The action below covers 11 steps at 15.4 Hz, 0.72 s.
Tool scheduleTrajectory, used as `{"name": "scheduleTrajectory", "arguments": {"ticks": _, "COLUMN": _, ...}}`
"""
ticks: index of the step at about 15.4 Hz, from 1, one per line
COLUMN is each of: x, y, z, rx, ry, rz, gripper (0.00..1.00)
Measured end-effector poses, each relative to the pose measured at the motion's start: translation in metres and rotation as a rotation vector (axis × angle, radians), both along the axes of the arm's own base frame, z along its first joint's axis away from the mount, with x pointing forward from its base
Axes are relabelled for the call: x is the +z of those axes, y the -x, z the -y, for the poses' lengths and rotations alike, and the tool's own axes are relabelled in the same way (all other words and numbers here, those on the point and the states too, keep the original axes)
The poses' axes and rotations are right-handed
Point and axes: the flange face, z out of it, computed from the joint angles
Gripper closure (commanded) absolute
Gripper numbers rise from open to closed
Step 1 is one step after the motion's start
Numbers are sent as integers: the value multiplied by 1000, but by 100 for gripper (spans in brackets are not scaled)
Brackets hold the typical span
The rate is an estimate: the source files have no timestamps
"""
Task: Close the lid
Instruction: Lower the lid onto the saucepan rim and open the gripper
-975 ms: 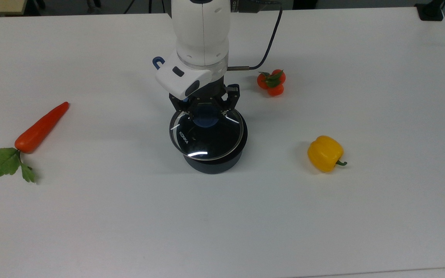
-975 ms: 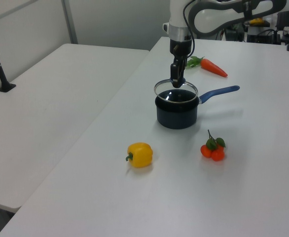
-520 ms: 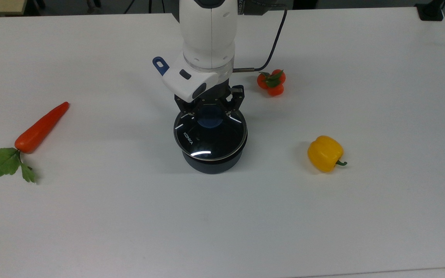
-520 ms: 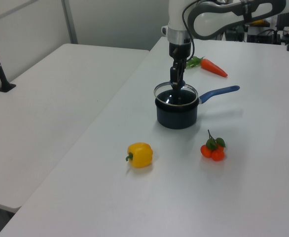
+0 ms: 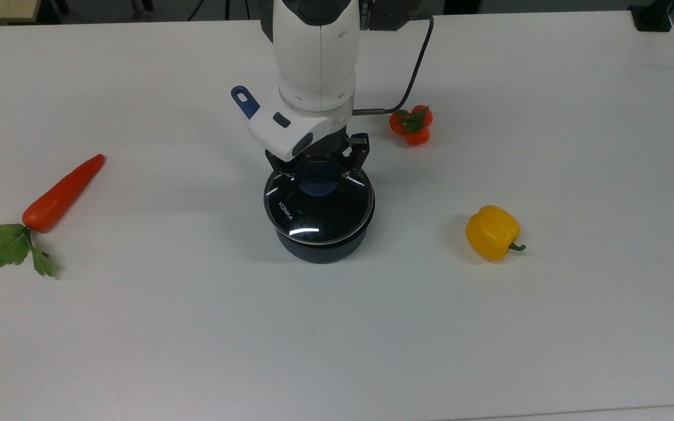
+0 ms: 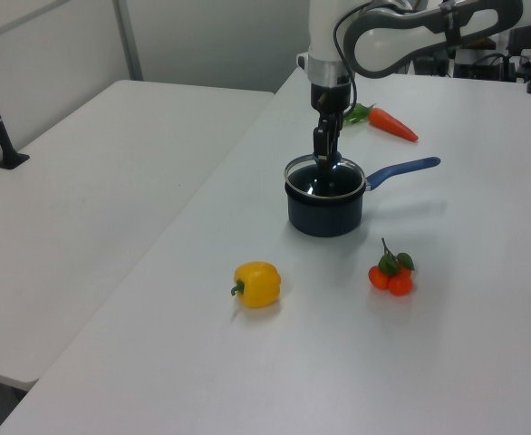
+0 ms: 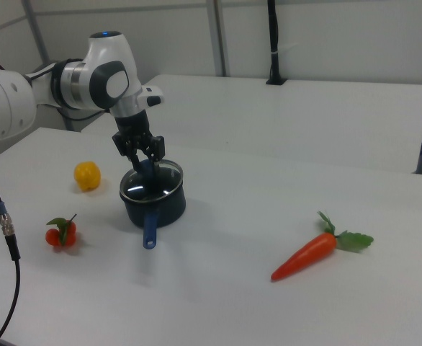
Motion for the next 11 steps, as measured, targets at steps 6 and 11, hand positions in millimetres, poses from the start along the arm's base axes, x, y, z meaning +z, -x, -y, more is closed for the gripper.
{"name": "scheduleTrajectory", "arguments": {"ticks": 6, "x": -8, "y": 0, "z": -5, "rx": 6, "ry": 2, "rz": -12, "gripper": 56}}
{"name": "scheduleTrajectory", "arguments": {"ticks": 11, "x": -8, "y": 0, "z": -8, "rx": 12, "ry": 2, "rz": -11, "gripper": 0}}
